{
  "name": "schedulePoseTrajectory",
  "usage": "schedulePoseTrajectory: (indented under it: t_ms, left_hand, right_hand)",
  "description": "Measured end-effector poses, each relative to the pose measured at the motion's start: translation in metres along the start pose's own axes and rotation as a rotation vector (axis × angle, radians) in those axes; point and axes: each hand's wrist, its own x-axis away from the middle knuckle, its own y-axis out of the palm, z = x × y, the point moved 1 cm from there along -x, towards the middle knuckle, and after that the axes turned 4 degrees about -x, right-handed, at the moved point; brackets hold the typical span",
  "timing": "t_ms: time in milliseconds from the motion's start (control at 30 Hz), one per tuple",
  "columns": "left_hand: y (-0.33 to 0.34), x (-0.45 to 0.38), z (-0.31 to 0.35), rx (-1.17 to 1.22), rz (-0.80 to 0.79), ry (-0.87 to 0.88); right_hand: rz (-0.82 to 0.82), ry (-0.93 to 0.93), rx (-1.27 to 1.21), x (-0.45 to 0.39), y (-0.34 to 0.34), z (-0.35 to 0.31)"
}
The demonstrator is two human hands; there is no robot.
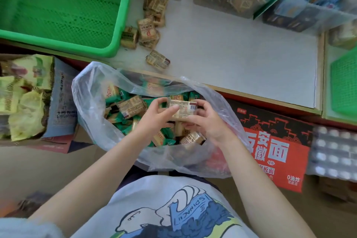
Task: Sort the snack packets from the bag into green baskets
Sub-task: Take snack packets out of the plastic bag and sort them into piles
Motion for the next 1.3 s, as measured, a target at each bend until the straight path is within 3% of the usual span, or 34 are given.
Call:
schedulePoseTrajectory:
  t_ms: [133, 267, 333, 433, 500, 567, 667, 767, 900, 1100, 1233, 1300]
  left_hand:
    - [-0.012, -0.002, 0.015, 0.069, 0.016, 0.085]
    - [-0.028, -0.001, 0.025, -0.015, -0.107, 0.11]
    - [-0.032, -0.002, 0.032, -0.109, -0.086, 0.142]
    - [-0.038, -0.016, 0.043, -0.292, 0.112, 0.239]
    - [-0.046, -0.037, 0.046, -0.548, 0.274, 0.307]
    - [-0.051, -0.059, 0.043, -0.869, 0.297, 0.285]
    - [-0.05, -0.085, 0.034, -1.21, 0.231, 0.223]
    - [-0.05, -0.097, 0.026, -1.241, 0.215, 0.213]
    - [-0.055, -0.104, 0.009, -1.28, 0.232, 0.235]
    - [-0.051, -0.102, 0.006, -1.231, 0.224, 0.211]
    - [-0.055, -0.098, 0.015, -1.299, 0.199, 0.19]
    - [-0.053, -0.086, 0.017, -1.385, 0.289, 0.247]
  right_hand:
    - [-0.073, 0.004, 0.112, 0.003, 0.011, -0.018]
    - [-0.128, 0.056, 0.354, -0.005, 0.012, -0.032]
    - [-0.17, 0.089, 0.457, -0.01, 0.012, -0.041]
    - [0.026, 0.051, 0.453, -0.028, 0.013, -0.057]
    - [0.227, -0.024, 0.398, -0.051, 0.013, -0.07]
    - [0.333, -0.086, 0.383, -0.078, 0.015, -0.084]
    - [0.391, -0.075, 0.483, -0.126, 0.021, -0.102]
    - [0.406, -0.028, 0.466, -0.176, 0.031, -0.109]
    - [0.284, -0.011, 0.207, -0.204, 0.046, -0.108]
    - [0.226, -0.169, 0.352, -0.132, 0.033, -0.088]
    - [0.144, -0.109, 0.409, -0.049, 0.013, -0.053]
    - [0.167, -0.055, 0.491, -0.024, -0.004, -0.027]
